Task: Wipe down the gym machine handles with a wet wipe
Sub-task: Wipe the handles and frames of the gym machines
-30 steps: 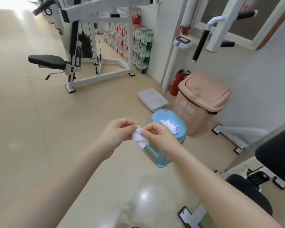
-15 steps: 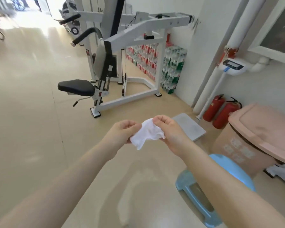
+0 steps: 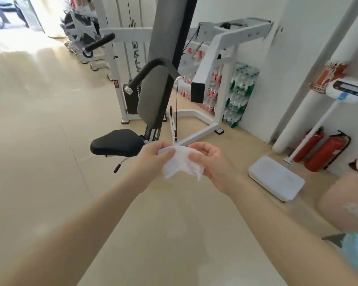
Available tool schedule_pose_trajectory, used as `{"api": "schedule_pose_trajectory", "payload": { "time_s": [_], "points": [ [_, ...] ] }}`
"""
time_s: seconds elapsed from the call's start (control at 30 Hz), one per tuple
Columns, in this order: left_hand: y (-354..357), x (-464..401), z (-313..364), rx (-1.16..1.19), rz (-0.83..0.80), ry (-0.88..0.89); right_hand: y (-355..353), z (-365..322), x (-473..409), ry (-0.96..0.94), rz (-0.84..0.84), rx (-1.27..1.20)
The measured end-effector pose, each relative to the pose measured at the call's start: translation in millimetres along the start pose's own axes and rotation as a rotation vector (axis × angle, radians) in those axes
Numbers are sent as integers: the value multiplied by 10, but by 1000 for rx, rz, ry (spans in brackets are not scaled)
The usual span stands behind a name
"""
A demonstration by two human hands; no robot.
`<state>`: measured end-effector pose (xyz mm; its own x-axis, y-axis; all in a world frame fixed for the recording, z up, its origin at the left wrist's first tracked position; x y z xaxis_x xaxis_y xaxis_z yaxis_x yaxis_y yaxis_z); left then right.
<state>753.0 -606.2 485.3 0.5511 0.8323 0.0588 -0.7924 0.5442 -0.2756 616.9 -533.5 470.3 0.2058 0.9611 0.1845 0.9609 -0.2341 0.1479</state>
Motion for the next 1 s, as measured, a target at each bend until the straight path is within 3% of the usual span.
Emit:
{"api": "schedule_pose_trajectory", "payload": {
  "time_s": [0.13,0.3,0.5,0.6,0.7,0.77,0.8,0.87,0.93,1.0],
  "points": [
    [-699,-771,29,-44,-70,30,349,-182,-779,5,196,27],
    [-977,-1769,73,-44,-184,67,346,-450,-1541,-76,367,46],
    [-1140,-3025,419,-155,-144,263,175,-996,-2589,-185,445,167],
    [-1211,-3586,748,-262,-123,397,-120,-1428,-2978,-263,676,177],
    [-1171,-4099,923,-421,-152,474,-411,-1845,-3061,-404,1023,413],
    [-1075,-4370,925,-521,-212,503,-396,-1999,-3127,-489,1125,783],
    [-1017,-4475,899,-581,-258,523,-340,-1965,-3250,-457,1068,972],
    [-864,-4609,853,-793,-392,633,-201,-1644,-3576,-263,798,1220],
    [-782,-4709,813,-998,-494,747,-106,-1353,-3709,-121,611,1288],
    [-798,-4808,831,-1038,-540,727,-112,-1383,-3671,-176,628,1178]
  ]
}}
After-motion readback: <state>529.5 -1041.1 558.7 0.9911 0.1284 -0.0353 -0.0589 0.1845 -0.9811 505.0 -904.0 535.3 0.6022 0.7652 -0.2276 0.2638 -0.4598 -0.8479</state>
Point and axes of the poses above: each hand's wrist, its own x-axis away from the middle knuckle, its own y-axis out of the palm, z = x × y, the point moved 7 cm from there along -x, towards the middle knuckle, and after that the axes turned 4 degrees about -z, right-handed, at the moved point
